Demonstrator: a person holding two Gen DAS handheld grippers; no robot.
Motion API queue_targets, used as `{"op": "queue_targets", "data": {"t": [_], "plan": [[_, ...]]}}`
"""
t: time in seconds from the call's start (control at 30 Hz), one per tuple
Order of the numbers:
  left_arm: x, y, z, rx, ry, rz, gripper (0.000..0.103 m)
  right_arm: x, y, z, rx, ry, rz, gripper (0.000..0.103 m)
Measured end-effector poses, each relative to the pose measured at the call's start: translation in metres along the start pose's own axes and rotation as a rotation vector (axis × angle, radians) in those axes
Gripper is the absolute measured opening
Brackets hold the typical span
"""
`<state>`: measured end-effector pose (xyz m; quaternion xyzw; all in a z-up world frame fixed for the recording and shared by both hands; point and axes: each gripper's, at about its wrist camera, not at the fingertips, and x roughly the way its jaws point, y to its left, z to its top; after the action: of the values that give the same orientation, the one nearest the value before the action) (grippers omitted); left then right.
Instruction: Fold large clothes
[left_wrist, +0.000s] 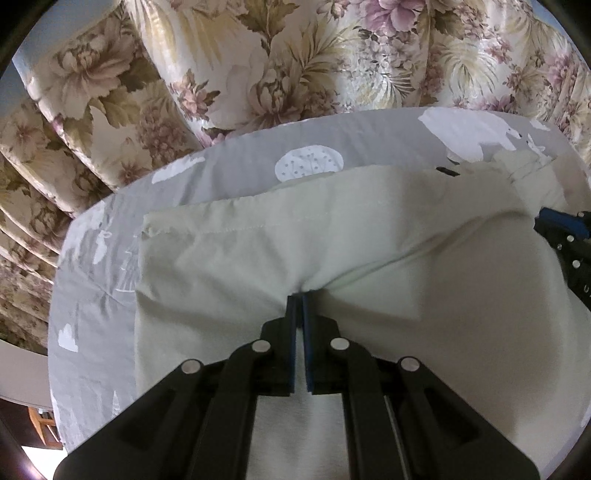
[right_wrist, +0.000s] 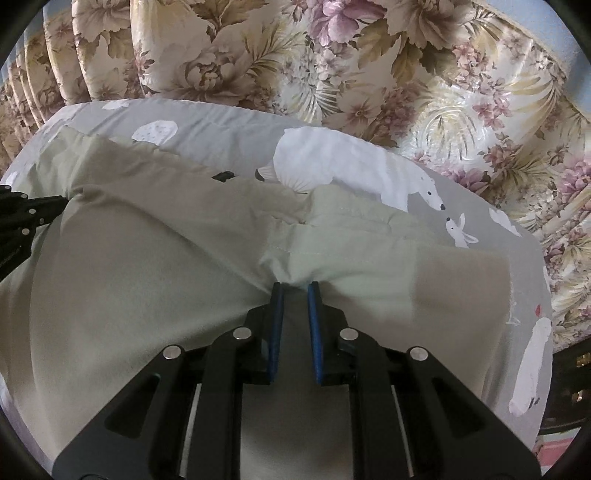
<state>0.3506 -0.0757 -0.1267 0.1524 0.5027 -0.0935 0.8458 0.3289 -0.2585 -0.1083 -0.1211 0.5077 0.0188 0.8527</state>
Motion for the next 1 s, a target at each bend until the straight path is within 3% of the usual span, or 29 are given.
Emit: {"op": "queue_targets", "data": {"t": [0.07,0.13,0.2,0.27,0.33,0.43,0.57,0.8,1.0], "plan": [[-0.005,0.002,-0.001,-0.005,-0.014,-0.006,0.005,-0.007,0.003,-0.004,-0.020,-0.033,-0.012,0.012],[-0.016,0.005,-0.008,0.012,-0.030,0.017,0.019,-0.028,0.001,-0.014,-0.001,-0.101,0.004,0.012],[-0.037,0.013,-0.022,0.005,-0.083,0.032,0.067,-0.051,-0.002,-0.026,0.039,-0.164,0.065,0.015],[-0.057,0.023,-0.038,-0.024,-0.135,-0.006,0.085,-0.077,-0.001,-0.043,0.066,-0.234,0.114,0.036],[-0.074,0.034,-0.056,-0.059,-0.166,-0.044,0.086,-0.099,0.007,-0.062,0.079,-0.304,0.138,0.045],[-0.085,0.046,-0.082,-0.094,-0.176,-0.058,0.090,-0.116,0.021,-0.086,0.106,-0.374,0.160,0.075],[-0.090,0.059,-0.107,-0.158,-0.166,-0.098,0.093,-0.127,0.039,-0.107,0.151,-0.429,0.197,0.094],[-0.079,0.070,-0.129,-0.213,-0.138,-0.128,0.097,-0.106,0.053,-0.120,0.196,-0.369,0.244,0.097],[-0.064,0.082,-0.143,-0.289,-0.146,-0.166,0.101,-0.103,0.052,-0.128,0.234,-0.389,0.240,0.100]]}}
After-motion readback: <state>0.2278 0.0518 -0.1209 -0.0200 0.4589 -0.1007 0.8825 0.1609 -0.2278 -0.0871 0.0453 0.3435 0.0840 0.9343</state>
